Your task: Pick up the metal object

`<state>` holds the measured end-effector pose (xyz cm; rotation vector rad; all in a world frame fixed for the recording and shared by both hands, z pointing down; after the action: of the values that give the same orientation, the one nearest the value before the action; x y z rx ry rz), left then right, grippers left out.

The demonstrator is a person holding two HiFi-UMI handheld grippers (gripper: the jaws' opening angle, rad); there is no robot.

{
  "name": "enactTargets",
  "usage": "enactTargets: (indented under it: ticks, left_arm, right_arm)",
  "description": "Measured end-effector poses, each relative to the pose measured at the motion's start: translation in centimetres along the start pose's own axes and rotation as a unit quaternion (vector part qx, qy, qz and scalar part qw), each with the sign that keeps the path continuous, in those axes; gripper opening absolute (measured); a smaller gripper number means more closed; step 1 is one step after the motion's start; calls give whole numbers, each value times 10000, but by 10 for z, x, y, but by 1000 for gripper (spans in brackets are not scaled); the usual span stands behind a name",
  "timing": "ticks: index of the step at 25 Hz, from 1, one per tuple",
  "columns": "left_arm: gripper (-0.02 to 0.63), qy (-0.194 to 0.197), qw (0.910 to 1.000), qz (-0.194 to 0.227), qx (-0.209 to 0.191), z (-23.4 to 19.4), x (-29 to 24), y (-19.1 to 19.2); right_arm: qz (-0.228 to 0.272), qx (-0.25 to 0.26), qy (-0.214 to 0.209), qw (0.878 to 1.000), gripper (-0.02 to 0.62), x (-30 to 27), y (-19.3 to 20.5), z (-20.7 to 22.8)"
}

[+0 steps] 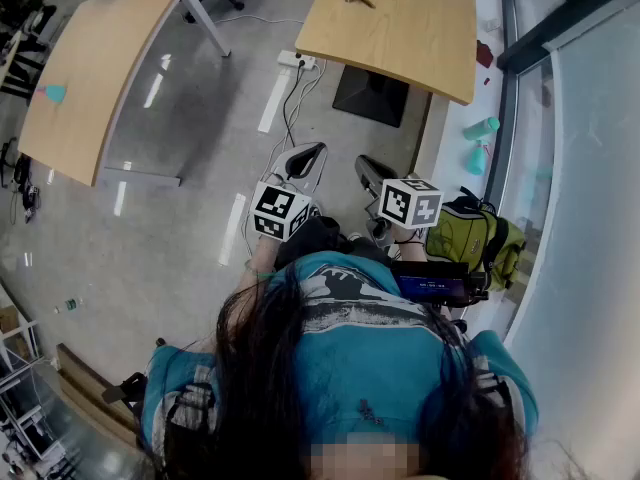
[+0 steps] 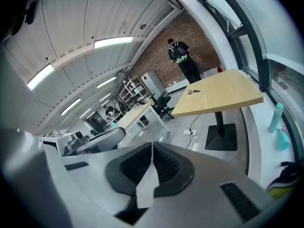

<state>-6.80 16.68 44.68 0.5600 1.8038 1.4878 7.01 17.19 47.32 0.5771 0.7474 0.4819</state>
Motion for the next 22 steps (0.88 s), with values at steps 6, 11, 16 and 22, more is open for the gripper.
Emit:
enactTargets:
  ticks: [6,11,16,22]
  left_arm:
    - [2,141,9999,2,60,-58,1,-7]
    - [2,236,9996,-58,115,-86,-1,-1]
    - [2,280,9995,50,158,-87,-7,-3]
    - [2,307,9989,28,365,-110,-30,5]
  right_arm:
    - [1,-72,102,9999,20,-53,-24,-24]
    - [15,-68,200,9998,18,-75,-29,-30]
    - [115,-23,300,9995,20,-72,-39,-26]
    - [-158,69,319,9993,19,-105,-55,-15]
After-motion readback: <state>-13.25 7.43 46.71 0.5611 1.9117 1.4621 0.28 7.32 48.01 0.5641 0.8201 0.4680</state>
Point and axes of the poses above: the fingertips, and each gripper's own axes: x backward along the fingers, z to its right, y out of its underside, the point moved 5 cm from there along x, backward along the fingers, and after that the axes turned 3 degrees about -x, right-handed, at the moved point
